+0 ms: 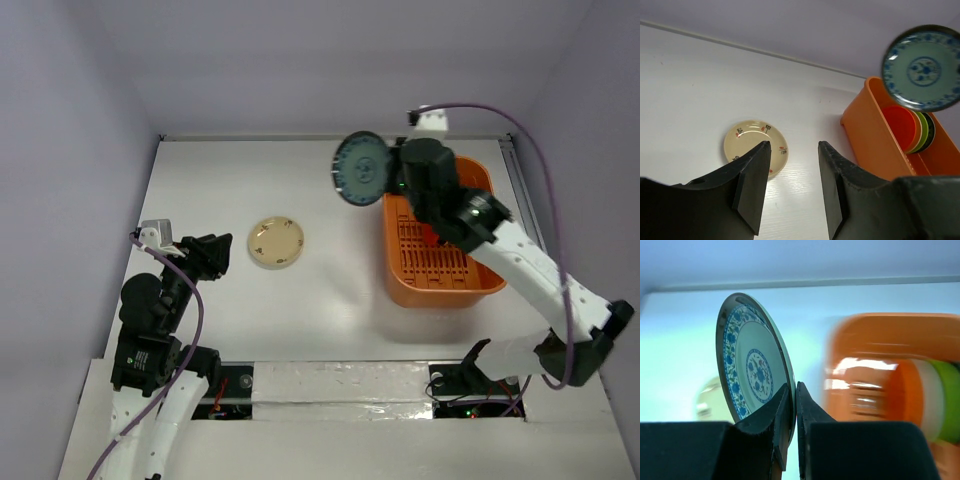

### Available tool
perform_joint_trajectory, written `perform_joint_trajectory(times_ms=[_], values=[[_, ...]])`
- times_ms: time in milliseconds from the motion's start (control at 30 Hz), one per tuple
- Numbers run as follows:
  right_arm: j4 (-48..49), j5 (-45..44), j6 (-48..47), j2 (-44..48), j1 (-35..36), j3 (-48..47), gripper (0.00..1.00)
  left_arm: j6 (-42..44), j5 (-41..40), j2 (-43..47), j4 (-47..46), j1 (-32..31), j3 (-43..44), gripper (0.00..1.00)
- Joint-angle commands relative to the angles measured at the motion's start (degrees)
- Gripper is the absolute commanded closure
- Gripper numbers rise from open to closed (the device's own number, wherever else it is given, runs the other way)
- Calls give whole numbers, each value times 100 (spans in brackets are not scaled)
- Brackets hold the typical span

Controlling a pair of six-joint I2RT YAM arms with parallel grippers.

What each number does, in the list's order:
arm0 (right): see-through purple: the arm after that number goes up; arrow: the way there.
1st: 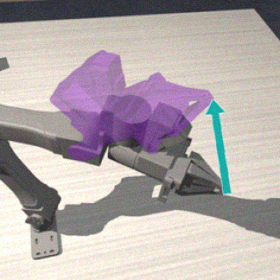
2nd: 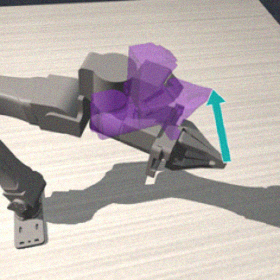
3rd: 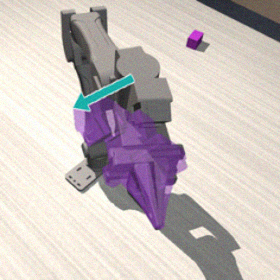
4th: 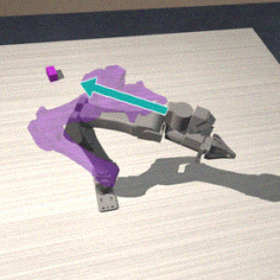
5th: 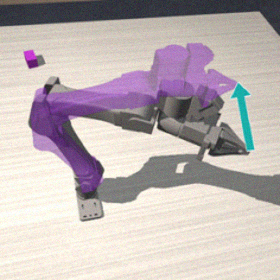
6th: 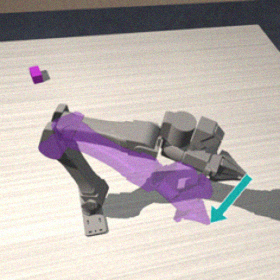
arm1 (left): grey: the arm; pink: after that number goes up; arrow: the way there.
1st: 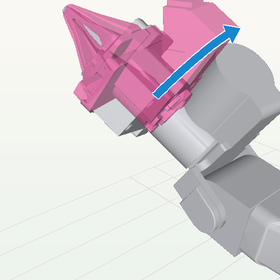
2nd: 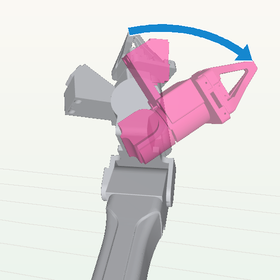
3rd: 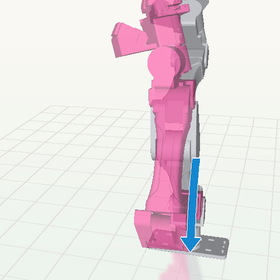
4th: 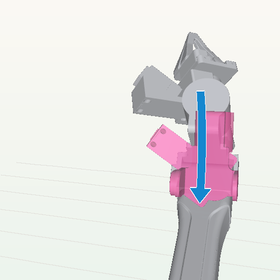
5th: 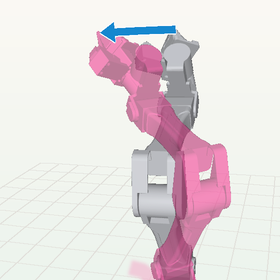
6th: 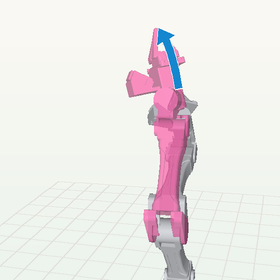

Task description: Unload the plates from the dish rack

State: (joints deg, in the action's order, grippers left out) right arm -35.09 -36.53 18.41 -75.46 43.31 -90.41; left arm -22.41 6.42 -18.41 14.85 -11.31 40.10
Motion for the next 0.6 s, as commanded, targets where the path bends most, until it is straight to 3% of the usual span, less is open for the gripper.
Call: perform_joint_trajectory(times_ms=[0,267,567], values=[[1949,1648,619,-958,388,278,100,9,18,-13,-228,41,-2,60],[2560,2239,1585,-3006,652,-661,100,0,-17,-13,-228,41,-2,60],[2744,1993,2236,-3993,652,-609,100,0,-9,5,-228,41,-11,60]])
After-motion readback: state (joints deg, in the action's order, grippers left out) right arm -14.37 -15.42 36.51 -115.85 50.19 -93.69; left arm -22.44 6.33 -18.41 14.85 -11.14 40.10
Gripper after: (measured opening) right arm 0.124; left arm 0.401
